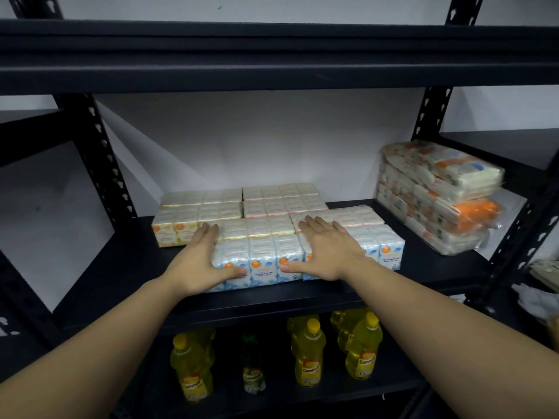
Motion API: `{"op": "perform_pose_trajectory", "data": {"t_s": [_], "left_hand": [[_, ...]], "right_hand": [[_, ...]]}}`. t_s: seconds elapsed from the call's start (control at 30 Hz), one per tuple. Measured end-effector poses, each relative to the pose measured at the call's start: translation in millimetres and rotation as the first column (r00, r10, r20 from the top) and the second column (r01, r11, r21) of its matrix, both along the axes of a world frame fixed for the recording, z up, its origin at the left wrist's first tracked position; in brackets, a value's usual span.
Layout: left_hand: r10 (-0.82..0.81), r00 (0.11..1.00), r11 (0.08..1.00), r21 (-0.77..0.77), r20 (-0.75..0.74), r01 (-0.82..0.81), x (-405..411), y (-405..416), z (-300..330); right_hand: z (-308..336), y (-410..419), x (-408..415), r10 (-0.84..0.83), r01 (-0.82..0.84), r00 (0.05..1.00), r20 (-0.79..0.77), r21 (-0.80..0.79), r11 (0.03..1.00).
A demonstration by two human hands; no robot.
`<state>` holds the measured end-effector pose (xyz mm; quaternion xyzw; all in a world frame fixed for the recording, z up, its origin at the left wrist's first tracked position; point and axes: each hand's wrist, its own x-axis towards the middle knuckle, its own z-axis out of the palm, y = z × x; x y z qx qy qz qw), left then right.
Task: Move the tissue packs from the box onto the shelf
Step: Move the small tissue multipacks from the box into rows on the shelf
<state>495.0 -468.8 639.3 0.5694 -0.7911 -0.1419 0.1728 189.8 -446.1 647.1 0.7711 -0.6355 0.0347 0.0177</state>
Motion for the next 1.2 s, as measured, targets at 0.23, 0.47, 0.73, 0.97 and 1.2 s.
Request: {"op": "perform_pose_trajectory", "data": {"t_s": [0.23,0.47,0.73,0.97,1.2], "left_hand": [[-0.022,1.000,1.000,0.005,-0.016,0.022,2,0,2],[0.002,0.996,0.998,-0.056,-0.093,-0.008,24,-10,23],[0.170,0.974,0.977,-0.105,-0.146,-0.186,71,-75,38],[0.195,0.974,0.981,0.041,-0.114,-0.192,82,-110,32],[0.227,0.959,0.973,0.086,-0.166,-0.216,87,-138,25]], "right_hand": [[8,2,4,-0.010,0.007,0.999,0.045,0.055,0.998],[20,-5,31,0.020,-0.035,0.993,0.120,0.121,0.992],[14,-16,56,0.002,-0.021,0.993,0.119,0.160,0.987],[11,-12,58,-0.016,0.004,0.996,0.092,0.128,0.992],[12,-10,59,-0.030,0.020,0.995,0.097,0.111,0.994]]}}
